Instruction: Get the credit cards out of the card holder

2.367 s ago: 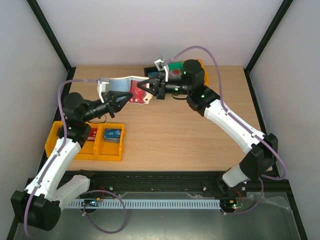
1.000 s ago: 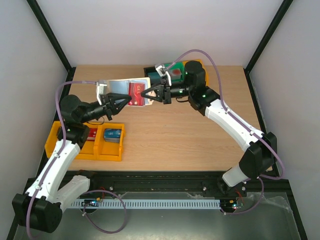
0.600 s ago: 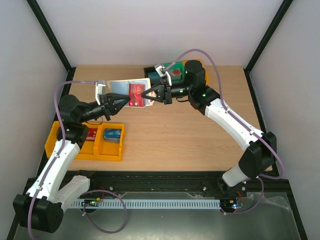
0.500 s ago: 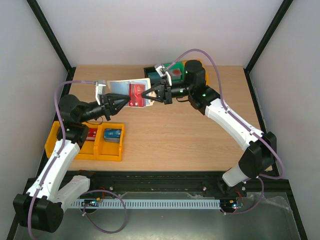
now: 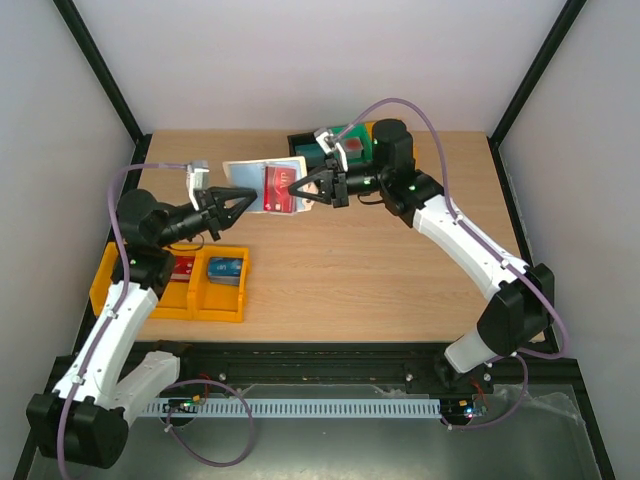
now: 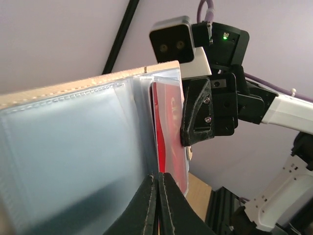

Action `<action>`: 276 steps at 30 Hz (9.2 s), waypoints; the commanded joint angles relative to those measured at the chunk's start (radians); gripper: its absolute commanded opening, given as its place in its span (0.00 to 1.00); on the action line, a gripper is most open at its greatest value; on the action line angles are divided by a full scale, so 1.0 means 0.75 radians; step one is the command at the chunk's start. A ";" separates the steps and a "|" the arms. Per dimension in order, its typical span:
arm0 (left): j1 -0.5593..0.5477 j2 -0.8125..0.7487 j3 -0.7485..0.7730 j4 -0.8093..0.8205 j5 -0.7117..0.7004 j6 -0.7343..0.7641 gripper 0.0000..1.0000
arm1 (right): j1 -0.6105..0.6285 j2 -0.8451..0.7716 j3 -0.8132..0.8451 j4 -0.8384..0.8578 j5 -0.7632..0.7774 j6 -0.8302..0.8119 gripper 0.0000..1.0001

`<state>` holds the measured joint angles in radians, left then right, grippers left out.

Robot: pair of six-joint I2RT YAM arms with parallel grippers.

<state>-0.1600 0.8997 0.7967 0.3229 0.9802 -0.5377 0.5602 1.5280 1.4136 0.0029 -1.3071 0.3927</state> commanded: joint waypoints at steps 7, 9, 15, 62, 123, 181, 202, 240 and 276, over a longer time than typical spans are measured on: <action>-0.073 0.046 0.017 0.010 -0.039 0.024 0.09 | -0.010 -0.010 0.068 0.047 -0.023 0.035 0.02; -0.064 0.055 0.019 0.015 -0.028 0.013 0.19 | -0.009 -0.017 0.067 0.047 -0.026 0.032 0.02; -0.073 0.090 0.027 0.007 -0.017 0.016 0.24 | 0.018 -0.010 0.067 0.060 -0.034 0.045 0.02; 0.358 0.286 0.690 -1.744 -0.175 1.800 0.02 | -0.202 0.040 0.086 -0.459 0.357 -0.195 0.02; 0.009 0.316 0.752 -1.973 -0.143 1.857 0.02 | 0.257 0.040 0.043 -0.421 0.278 -0.406 0.02; -0.620 0.273 -0.146 0.768 -1.463 3.079 0.78 | 0.152 0.018 -0.048 0.282 1.255 1.262 0.02; -0.546 0.322 -0.036 0.523 -1.513 3.066 0.32 | 0.189 0.047 0.012 0.314 1.201 1.248 0.02; -0.594 0.396 0.072 0.381 -1.619 2.967 0.02 | 0.189 0.034 -0.038 0.345 1.195 1.232 0.02; 0.752 0.425 0.083 -1.419 -0.740 3.547 0.02 | -0.196 -0.003 -0.142 0.149 0.759 0.684 0.99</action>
<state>0.4065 1.1893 0.8722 -0.8150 0.4271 2.0430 0.4198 1.5124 1.3128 0.0490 -0.7101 0.8829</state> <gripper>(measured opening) 0.025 0.987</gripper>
